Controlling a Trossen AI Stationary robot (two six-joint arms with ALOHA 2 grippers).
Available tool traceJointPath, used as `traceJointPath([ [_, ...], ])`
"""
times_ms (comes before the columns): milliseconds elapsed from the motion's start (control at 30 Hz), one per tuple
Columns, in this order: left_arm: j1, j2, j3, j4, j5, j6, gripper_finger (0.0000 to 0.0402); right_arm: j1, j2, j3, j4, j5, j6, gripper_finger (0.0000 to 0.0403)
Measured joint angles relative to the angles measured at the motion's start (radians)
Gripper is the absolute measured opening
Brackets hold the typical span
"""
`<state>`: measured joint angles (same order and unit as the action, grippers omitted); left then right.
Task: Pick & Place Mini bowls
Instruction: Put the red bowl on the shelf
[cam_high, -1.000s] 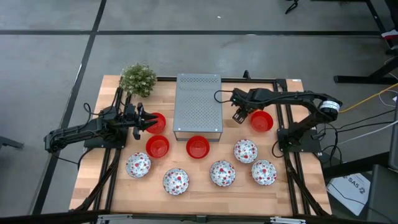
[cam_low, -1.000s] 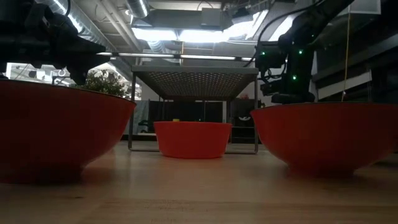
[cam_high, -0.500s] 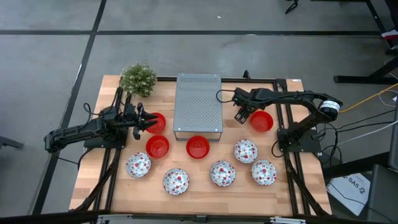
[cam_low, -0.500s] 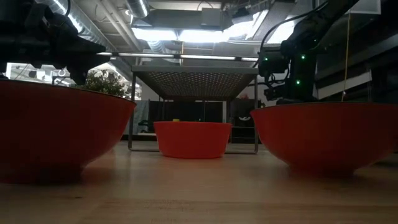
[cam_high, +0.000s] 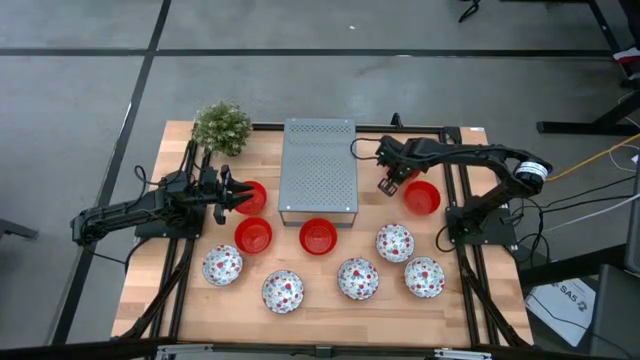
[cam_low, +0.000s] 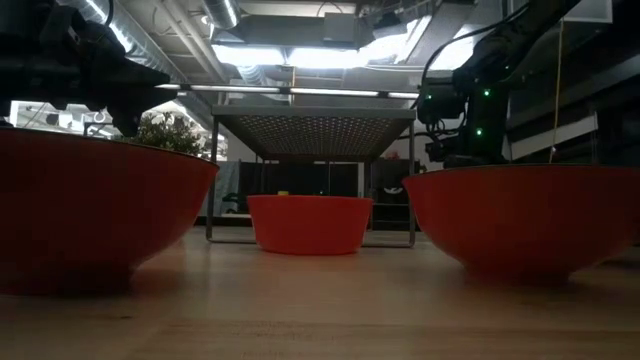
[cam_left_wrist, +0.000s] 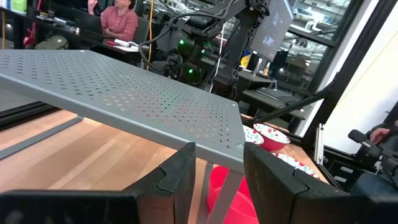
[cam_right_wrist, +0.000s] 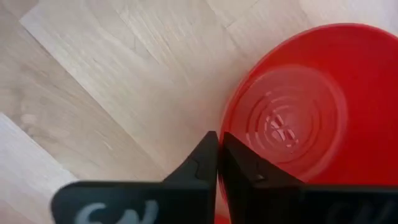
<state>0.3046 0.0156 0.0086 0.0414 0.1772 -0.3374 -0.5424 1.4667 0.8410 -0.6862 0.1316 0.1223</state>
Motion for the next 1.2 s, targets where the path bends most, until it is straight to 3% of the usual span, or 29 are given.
traceJointPath([
  [333,0.0,0.0,0.0,0.0,0.0,0.0,0.013,-0.038,-0.054,0.103,-0.008,-0.033,-0.054,0.0005],
  [933,0.0,0.0,0.0,0.0,0.0,0.0,0.013,-0.041,-0.054,0.493,-0.045,0.05,-0.309,0.0002],
  [1200,0.0,0.0,0.0,0.0,0.0,0.0,0.013,-0.012,0.043,0.665,-0.045,0.035,-0.517,0.0002],
])
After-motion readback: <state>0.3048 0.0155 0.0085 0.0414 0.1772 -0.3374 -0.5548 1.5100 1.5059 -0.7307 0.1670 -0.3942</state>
